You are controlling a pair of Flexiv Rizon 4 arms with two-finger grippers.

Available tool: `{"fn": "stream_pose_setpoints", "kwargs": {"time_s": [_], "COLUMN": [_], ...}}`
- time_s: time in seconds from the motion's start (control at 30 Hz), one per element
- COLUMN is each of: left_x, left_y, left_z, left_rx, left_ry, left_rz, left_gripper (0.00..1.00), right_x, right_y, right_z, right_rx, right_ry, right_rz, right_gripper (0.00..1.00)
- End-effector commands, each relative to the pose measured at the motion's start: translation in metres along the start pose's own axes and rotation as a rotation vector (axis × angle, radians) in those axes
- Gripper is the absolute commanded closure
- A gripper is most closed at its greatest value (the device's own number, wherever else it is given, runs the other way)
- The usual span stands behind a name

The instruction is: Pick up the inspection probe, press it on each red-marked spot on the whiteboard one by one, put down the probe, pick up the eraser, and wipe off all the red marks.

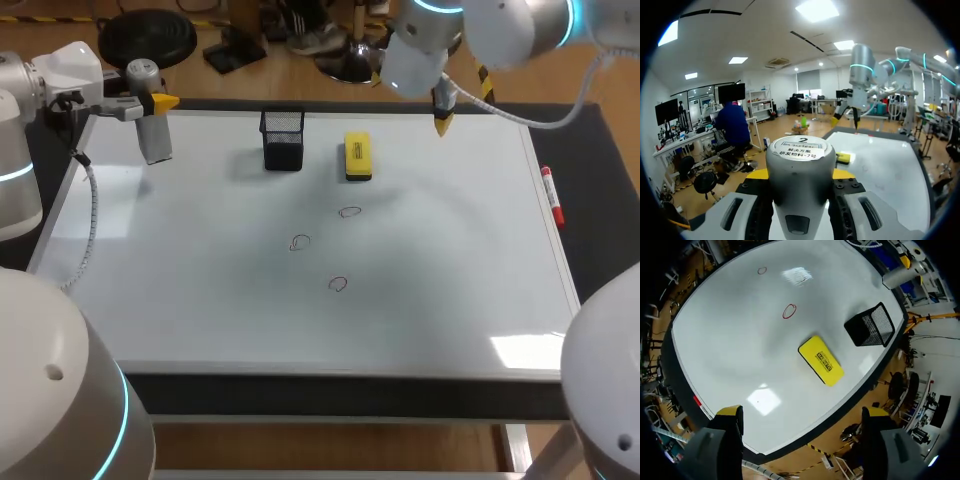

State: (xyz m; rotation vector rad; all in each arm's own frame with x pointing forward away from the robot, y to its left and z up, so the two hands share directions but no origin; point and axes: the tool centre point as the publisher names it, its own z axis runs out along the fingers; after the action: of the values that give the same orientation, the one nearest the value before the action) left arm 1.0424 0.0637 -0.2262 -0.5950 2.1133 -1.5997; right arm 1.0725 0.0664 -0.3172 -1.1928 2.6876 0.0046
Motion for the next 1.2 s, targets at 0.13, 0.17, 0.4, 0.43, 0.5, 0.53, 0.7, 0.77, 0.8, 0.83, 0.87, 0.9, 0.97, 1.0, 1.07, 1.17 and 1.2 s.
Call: {"fn": "stream_pose_setpoints", "kwargs": {"time_s": [0.13,0.17,0.4,0.43,0.5,0.53,0.7,0.77,0.8,0.83,0.87,0.9,0.97,1.0,1.07,1.17,1.2], "left_x": [0.0,0.0,0.0,0.0,0.0,0.0,0.0,0.0,0.0,0.0,0.0,0.0,0.0,0.0,0.0,0.0,0.0], "left_y": [0.0,0.0,0.0,0.0,0.0,0.0,0.0,0.0,0.0,0.0,0.0,0.0,0.0,0.0,0.0,0.0,0.0], "left_z": [0.0,0.0,0.0,0.0,0.0,0.0,0.0,0.0,0.0,0.0,0.0,0.0,0.0,0.0,0.0,0.0,0.0], "left_rx": [0.001,0.001,0.001,0.001,0.001,0.001,0.001,0.001,0.001,0.001,0.001,0.001,0.001,0.001,0.001,0.001,0.001], "left_ry": [-0.001,-0.001,-0.001,-0.001,-0.001,-0.001,-0.001,-0.001,-0.001,-0.001,-0.001,-0.001,-0.001,-0.001,-0.001,-0.001,-0.001], "left_rz": [0.0,0.0,0.0,0.0,0.0,0.0,0.0,0.0,0.0,0.0,0.0,0.0,0.0,0.0,0.0,0.0,0.0], "left_gripper": [1.0,1.0,1.0,1.0,1.0,1.0,1.0,1.0,1.0,1.0,1.0,1.0,1.0,1.0,1.0,1.0,1.0], "right_x": [-0.005,-0.007,-0.011,-0.011,-0.013,-0.013,-0.015,-0.017,-0.018,-0.018,-0.019,-0.02,-0.021,-0.022,-0.024,-0.027,-0.028], "right_y": [0.003,0.006,0.031,0.034,0.041,0.043,0.052,0.055,0.057,0.059,0.059,0.06,0.06,0.06,0.061,0.06,0.06], "right_z": [0.006,0.012,0.047,0.051,0.057,0.06,0.072,0.075,0.077,0.079,0.081,0.083,0.086,0.088,0.092,0.096,0.098], "right_rx": [0.001,-0.02,-0.119,-0.125,-0.14,-0.138,-0.148,-0.151,-0.151,-0.148,-0.146,-0.142,-0.138,-0.137,-0.134,-0.123,-0.123], "right_ry": [0.219,0.22,0.205,0.208,0.212,0.226,0.226,0.213,0.213,0.215,0.214,0.205,0.189,0.179,0.163,0.139,0.128], "right_rz": [-0.031,-0.053,-0.255,-0.279,-0.334,-0.352,-0.445,-0.491,-0.503,-0.521,-0.534,-0.54,-0.551,-0.557,-0.59,-0.608,-0.613], "right_gripper": [0.0,0.0,0.0,0.0,0.0,0.0,0.0,0.0,0.0,0.0,0.0,0.0,0.0,0.0,0.0,0.0,0.0]}}
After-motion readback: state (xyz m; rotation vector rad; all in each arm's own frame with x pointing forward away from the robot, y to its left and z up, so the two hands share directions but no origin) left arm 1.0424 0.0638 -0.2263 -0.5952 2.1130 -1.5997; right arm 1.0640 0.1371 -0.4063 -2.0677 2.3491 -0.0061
